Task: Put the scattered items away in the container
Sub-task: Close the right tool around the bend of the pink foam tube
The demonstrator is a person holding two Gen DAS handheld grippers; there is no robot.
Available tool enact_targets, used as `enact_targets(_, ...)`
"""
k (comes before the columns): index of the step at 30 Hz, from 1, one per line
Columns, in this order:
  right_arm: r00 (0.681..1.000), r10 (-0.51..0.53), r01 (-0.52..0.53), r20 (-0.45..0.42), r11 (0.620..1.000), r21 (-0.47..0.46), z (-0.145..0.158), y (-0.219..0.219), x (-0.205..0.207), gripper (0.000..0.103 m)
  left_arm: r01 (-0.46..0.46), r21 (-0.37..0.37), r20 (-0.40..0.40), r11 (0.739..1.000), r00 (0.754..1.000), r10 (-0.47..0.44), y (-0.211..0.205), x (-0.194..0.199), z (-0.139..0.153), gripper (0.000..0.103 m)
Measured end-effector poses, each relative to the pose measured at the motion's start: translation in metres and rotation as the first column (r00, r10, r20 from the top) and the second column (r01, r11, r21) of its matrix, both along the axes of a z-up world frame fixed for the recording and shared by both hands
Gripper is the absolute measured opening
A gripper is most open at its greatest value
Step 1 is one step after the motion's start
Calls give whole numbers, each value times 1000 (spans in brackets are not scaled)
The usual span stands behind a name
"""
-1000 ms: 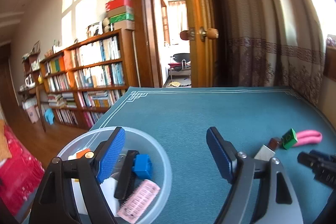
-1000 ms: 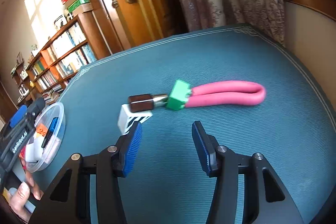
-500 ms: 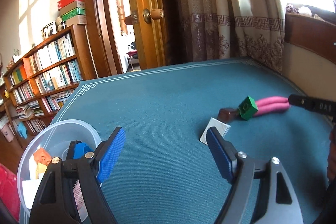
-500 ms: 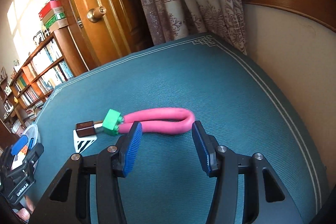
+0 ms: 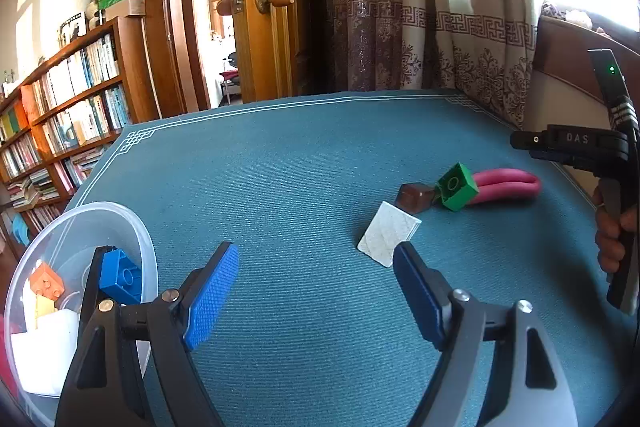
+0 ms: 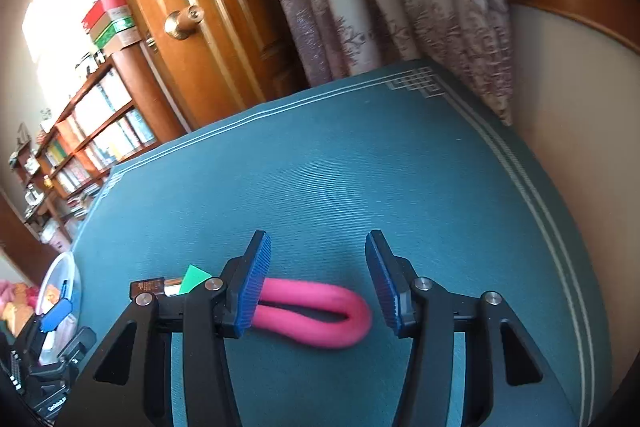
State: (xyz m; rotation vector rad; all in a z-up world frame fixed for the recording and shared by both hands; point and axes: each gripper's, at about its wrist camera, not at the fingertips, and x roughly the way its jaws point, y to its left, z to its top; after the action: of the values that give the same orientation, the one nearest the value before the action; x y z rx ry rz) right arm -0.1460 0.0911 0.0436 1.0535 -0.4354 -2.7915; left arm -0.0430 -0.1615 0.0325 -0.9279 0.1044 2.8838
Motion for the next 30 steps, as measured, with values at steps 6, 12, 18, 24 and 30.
enact_targets(6,996,81,-80,48,997,-12,-15,-2,-14,53,9,-10,17,1000,1000,-9,3,-3,-3,83)
enact_targets(12,982,178,-176,64,984,-32,-21,-5,-3,53,32,-35,23,999,999,-31,9,-4,-5,83)
enact_targets(18,943,320,-325,94,945,43,-24,-23,23,53,38,-27,32,999,999,-37,8,-4,-5,83)
enact_targets(24,905,404,-419,131,900,119,-30,-46,48,54,34,-18,37,999,999,-34,7,-5,-7,83)
enact_targets(30,904,405,-427,137,871,244,-35,-77,59,56,40,-29,40,999,998,-38,11,-6,-6,83)
